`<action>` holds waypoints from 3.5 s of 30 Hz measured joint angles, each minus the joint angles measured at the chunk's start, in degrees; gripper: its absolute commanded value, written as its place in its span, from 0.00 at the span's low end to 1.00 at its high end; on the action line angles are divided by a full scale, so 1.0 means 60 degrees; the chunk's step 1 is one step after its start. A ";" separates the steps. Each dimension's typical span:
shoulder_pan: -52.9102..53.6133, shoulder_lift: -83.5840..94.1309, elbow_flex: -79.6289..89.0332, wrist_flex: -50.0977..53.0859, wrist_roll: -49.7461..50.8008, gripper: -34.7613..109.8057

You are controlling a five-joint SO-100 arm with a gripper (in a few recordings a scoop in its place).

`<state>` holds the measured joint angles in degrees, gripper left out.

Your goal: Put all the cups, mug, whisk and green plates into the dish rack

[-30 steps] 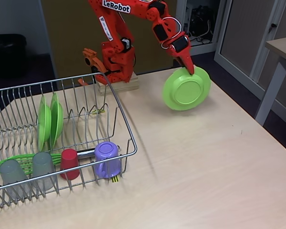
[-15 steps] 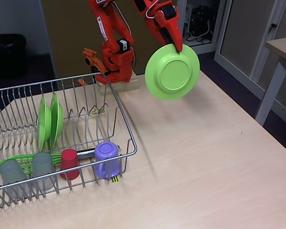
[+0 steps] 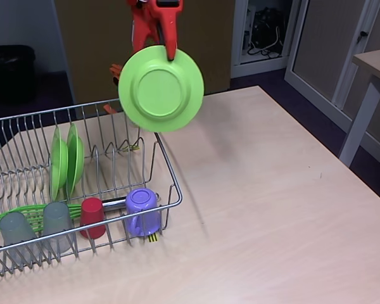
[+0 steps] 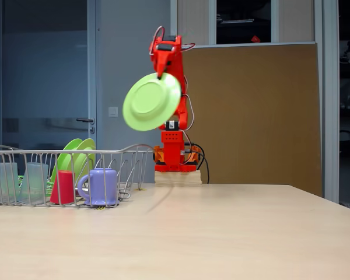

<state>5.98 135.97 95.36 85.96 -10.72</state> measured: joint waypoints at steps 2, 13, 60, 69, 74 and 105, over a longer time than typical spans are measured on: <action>0.1011 0.0220 0.0806 -0.0615 0.0249 0.24; 0.3911 0.0088 0.3369 -0.2974 -0.0249 0.24; 0.3926 -0.0762 0.6196 -0.5537 -0.0806 0.38; 0.1743 0.0630 0.6416 -0.4951 0.0044 0.39; -0.0615 0.1362 0.7061 -0.4175 0.1318 0.28; -0.6943 0.6724 1.3740 -0.4687 0.4395 0.24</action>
<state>-35.68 176.31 177.80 57.83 15.64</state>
